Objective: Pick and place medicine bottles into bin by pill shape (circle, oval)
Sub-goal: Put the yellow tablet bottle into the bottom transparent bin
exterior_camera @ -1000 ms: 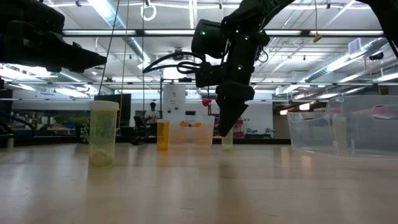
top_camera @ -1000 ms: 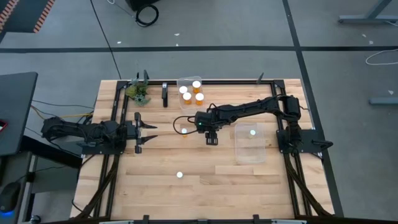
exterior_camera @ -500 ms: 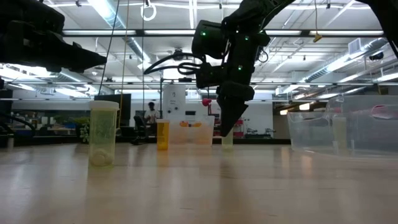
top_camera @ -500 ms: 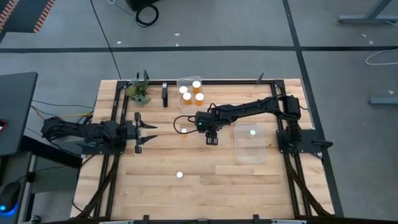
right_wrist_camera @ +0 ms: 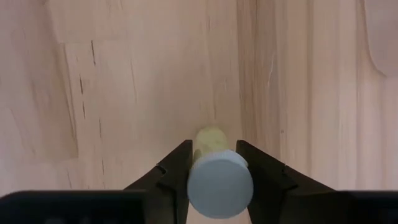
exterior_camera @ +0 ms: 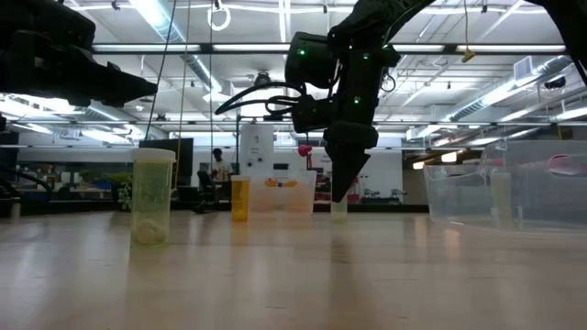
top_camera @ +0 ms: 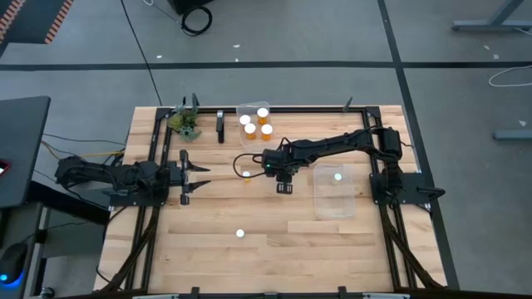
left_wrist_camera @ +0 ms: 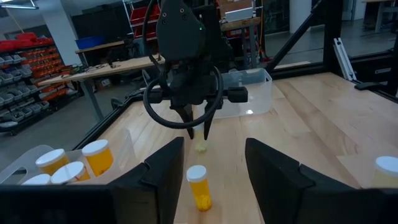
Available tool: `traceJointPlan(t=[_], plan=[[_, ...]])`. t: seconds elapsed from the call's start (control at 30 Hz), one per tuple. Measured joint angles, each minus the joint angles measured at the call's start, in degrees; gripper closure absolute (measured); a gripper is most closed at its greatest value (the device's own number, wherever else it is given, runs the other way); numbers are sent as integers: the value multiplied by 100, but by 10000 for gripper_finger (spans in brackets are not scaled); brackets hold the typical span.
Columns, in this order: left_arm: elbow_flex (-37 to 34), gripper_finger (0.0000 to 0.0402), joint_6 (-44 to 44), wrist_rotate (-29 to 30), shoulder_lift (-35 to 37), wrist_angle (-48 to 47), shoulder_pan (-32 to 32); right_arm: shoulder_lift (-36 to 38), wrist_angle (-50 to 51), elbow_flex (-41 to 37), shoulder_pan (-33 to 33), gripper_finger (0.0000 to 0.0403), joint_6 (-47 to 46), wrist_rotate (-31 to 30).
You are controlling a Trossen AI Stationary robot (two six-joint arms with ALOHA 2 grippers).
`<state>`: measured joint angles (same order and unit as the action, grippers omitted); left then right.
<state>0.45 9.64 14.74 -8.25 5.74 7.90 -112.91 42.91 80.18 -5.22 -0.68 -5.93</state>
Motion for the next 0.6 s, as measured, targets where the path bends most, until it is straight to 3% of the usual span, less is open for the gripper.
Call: traceJointPlan(t=[0.6], plan=[[0, 223, 0, 0, 2, -5, -1, 577, 715, 52, 507, 279, -726, 2]])
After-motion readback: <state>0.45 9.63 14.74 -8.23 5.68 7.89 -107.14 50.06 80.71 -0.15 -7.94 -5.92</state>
